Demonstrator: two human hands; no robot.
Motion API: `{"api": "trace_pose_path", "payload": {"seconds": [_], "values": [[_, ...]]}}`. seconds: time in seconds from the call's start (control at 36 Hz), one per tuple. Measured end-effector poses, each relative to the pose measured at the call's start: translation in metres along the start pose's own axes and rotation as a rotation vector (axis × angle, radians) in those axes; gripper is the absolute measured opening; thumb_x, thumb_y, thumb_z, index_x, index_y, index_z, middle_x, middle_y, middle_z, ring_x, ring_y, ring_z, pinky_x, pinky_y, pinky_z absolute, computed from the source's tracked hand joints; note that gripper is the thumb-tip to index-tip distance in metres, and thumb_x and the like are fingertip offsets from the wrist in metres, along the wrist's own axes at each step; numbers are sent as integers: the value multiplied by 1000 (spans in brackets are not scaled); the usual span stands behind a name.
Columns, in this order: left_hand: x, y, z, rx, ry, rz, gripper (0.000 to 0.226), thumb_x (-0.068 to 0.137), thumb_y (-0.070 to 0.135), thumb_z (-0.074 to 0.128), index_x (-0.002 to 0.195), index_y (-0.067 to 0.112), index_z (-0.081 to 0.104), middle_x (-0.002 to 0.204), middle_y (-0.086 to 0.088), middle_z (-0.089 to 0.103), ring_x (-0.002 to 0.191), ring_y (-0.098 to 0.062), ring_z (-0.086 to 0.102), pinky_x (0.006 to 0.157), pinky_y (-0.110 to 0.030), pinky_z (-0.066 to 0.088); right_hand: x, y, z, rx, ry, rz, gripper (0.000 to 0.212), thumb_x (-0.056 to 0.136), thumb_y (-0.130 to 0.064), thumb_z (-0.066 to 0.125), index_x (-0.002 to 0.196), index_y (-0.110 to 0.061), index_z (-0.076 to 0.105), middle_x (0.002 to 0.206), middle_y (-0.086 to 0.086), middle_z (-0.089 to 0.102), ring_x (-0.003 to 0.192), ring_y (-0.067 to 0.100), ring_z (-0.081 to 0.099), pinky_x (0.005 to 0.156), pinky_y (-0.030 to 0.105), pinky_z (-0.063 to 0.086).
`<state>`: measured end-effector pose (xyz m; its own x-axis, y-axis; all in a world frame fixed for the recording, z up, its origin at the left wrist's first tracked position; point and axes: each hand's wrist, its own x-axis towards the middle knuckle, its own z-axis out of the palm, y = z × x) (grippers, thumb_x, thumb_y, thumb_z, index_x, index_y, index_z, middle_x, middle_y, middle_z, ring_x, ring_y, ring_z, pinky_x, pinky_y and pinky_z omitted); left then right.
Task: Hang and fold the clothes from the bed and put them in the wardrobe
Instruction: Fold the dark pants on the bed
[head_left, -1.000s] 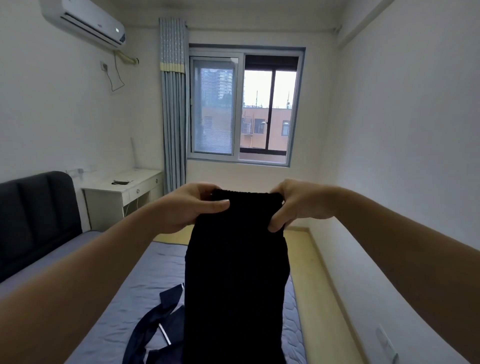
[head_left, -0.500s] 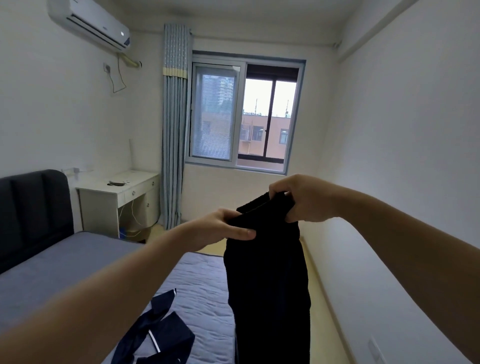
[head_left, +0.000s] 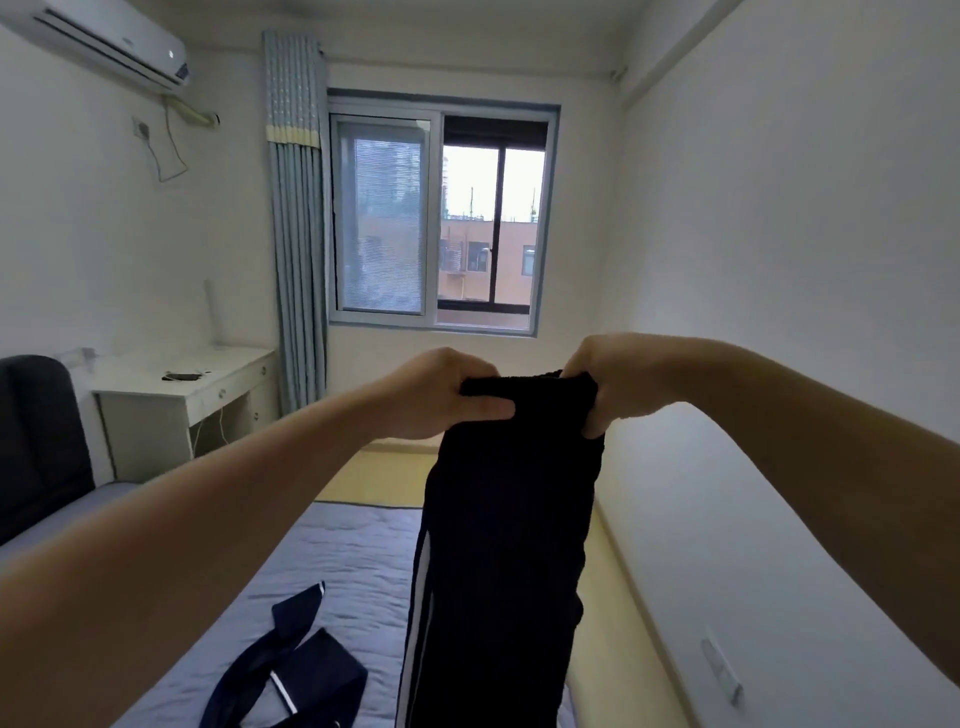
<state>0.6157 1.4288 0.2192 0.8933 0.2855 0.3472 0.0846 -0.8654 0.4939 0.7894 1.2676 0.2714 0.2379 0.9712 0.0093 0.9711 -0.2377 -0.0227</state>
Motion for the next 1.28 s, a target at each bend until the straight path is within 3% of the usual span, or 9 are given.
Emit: {"api": "trace_pose_path", "payload": {"seconds": [0.19,0.39,0.64,0.72,0.81,0.94,1.03,1.14,1.28], "values": [[18,14,2,118,-152,-93,26,80,35,82,83,18,63,68,10,54,51,2,47,50,-13,36,3,10,7,-64,-234,23,22,78,-16,79,71,-30,64,55,-18,65,52,-5,63,46,13,43],[22,15,6,86,-53,-188,37,71,30,89,78,17,56,73,4,52,62,-9,46,45,-10,35,5,13,15,-80,-252,-49,28,73,-52,83,69,-39,58,56,-24,64,61,5,70,59,25,52],[25,9,-11,-96,4,-293,62,61,39,88,115,30,59,103,-1,69,88,-15,69,75,-27,57,10,36,25,512,-25,-156,30,78,-10,83,106,-11,70,98,11,73,89,24,73,79,36,62],[29,1,-9,48,1,-313,24,74,45,83,93,36,74,80,12,72,71,0,66,72,-23,51,15,44,30,718,-17,-199,43,78,3,79,116,-6,60,111,18,65,99,30,70,82,44,62],[34,-9,-3,132,26,-350,18,80,50,77,80,32,73,67,14,66,61,1,59,64,-24,43,26,48,39,842,9,-186,53,78,6,78,118,-15,50,115,23,59,101,35,67,82,48,61],[43,-21,1,58,-4,-336,12,87,43,71,95,37,66,92,5,69,87,-14,65,74,-26,46,47,56,49,1024,42,-73,75,79,7,75,137,-26,42,118,20,63,100,34,70,82,48,61],[53,-28,3,24,-34,-288,10,92,35,68,100,32,63,95,0,66,88,-20,62,80,-32,47,57,60,47,1029,-23,-21,56,83,3,73,133,-13,55,115,15,70,100,27,72,86,41,61],[67,-34,7,-146,-79,-286,21,95,27,64,111,13,62,86,-9,52,67,-24,46,54,-31,41,68,72,39,1007,-121,3,26,88,-7,72,114,-5,68,109,10,75,101,21,73,90,33,58],[82,-37,13,-538,-182,-287,47,79,29,65,119,7,58,99,-9,65,82,-20,71,62,-32,60,81,93,29,1044,-219,41,28,88,-11,74,115,-6,68,115,13,73,106,26,71,92,35,57]]}}
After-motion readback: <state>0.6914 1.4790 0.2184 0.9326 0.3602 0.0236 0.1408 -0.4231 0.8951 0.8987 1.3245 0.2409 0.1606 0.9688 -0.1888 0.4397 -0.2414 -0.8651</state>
